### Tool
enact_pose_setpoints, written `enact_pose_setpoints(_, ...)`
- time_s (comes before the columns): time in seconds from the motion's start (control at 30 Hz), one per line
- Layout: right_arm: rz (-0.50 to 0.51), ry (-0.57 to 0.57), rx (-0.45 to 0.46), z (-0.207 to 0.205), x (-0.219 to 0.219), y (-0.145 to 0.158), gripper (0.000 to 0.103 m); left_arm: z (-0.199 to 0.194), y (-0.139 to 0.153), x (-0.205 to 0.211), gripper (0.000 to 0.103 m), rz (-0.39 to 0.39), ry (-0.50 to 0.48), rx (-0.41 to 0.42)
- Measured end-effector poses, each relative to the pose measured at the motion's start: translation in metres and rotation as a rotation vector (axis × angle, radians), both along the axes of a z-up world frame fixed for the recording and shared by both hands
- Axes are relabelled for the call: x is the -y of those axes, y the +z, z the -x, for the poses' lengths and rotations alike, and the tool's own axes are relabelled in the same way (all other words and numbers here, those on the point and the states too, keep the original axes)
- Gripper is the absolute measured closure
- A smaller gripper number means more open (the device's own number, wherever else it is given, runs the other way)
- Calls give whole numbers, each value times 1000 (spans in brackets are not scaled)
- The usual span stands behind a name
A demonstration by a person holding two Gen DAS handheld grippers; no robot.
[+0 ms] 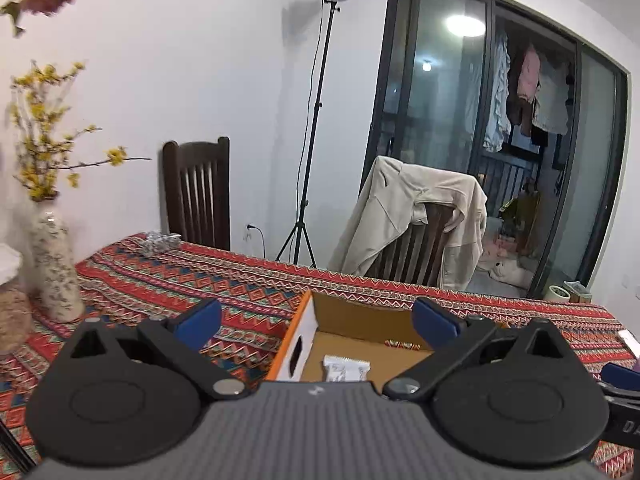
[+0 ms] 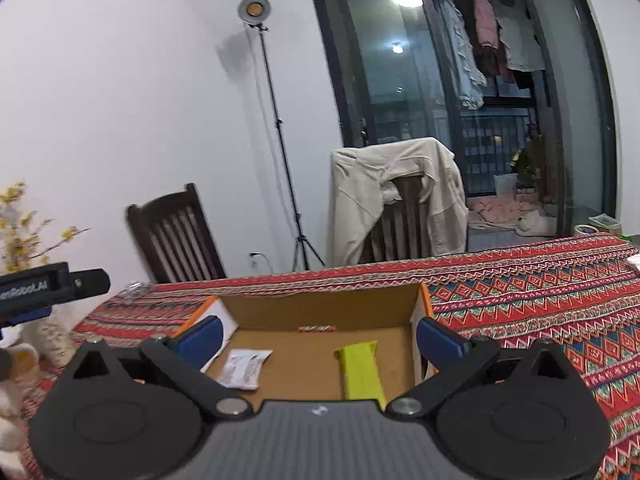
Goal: Organize snacks
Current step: 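Move both tools back toward the snack pile, then grasp the white-and-green bar with the right gripper while the left gripper grasps a cracker packet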
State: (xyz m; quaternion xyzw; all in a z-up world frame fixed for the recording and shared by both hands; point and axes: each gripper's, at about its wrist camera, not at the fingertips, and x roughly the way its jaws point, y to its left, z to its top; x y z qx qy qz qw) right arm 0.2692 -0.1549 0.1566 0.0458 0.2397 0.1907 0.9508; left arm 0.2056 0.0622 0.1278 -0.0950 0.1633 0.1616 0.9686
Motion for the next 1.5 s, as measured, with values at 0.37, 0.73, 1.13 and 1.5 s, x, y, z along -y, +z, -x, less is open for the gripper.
enact_pose_setpoints(0.37,14,21,-59,106,22,-36,0,108,-60,-2,0,43,-26,-71)
enact_pose_setpoints(0.73,101,79,-128,144,14,-83,12,147,-98,-6,0,66,-59,-51)
enact_pose_setpoints(1.13,145,125,-217,120,1,-106,34,135,-122,-9,0,86,-97,-112)
enact_pose_setpoints(1.5,92,51,-139,121,18,-97,70,120,-143,-16,0,80,-50,-241)
